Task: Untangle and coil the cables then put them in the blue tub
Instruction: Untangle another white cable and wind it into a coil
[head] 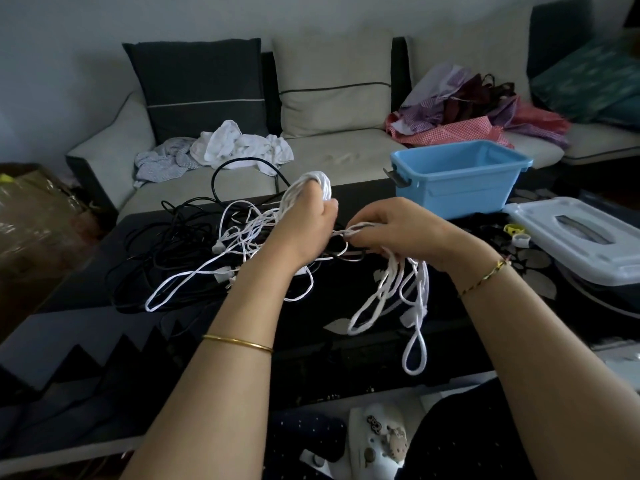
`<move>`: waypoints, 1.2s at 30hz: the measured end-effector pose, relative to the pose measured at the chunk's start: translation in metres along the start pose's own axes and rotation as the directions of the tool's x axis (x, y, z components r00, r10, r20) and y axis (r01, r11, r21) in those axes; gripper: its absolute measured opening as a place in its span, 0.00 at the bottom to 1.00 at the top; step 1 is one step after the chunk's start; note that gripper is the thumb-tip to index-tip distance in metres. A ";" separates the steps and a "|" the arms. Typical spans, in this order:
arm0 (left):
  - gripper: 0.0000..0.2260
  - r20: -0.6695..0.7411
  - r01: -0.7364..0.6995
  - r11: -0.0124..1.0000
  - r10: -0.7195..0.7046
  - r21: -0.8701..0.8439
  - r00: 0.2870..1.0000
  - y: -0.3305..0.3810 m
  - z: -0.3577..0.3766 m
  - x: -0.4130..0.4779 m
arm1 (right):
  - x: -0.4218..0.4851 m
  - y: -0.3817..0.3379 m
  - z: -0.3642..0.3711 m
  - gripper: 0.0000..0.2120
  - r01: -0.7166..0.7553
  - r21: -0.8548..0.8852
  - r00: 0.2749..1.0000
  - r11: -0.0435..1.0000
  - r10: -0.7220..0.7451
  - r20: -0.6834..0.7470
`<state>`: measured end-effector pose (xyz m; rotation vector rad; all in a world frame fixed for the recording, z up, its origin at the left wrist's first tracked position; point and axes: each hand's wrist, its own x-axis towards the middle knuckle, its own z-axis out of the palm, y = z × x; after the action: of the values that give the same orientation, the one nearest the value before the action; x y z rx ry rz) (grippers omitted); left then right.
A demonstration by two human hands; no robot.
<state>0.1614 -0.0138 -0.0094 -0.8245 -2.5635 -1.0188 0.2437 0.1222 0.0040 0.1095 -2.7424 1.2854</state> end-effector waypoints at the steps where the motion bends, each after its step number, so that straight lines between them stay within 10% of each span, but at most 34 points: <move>1: 0.15 0.077 0.010 0.999 -0.007 -0.041 0.997 0.003 -0.002 -0.002 | 0.001 0.002 -0.001 0.07 -0.020 0.040 0.999 0.999 0.021 -0.032; 5: 0.18 0.242 -0.018 0.999 0.008 0.040 0.970 0.011 -0.008 -0.008 | 0.003 0.005 -0.003 0.11 -0.091 0.236 0.990 0.967 0.114 -0.087; 15: 0.15 -0.078 -0.075 0.886 0.124 0.457 0.989 -0.003 -0.001 -0.009 | 0.011 0.022 -0.001 0.11 -0.204 0.107 0.971 0.973 0.214 -0.102; 36: 0.18 -0.505 0.384 0.921 -0.302 0.063 0.808 0.003 -0.024 -0.007 | 0.025 0.055 -0.011 0.09 -0.391 -0.179 0.911 0.903 0.352 -0.216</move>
<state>0.1696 -0.0316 0.0069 -0.0271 -2.3388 -0.9414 0.2131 0.1647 -0.0274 -0.5504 -2.8070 0.9878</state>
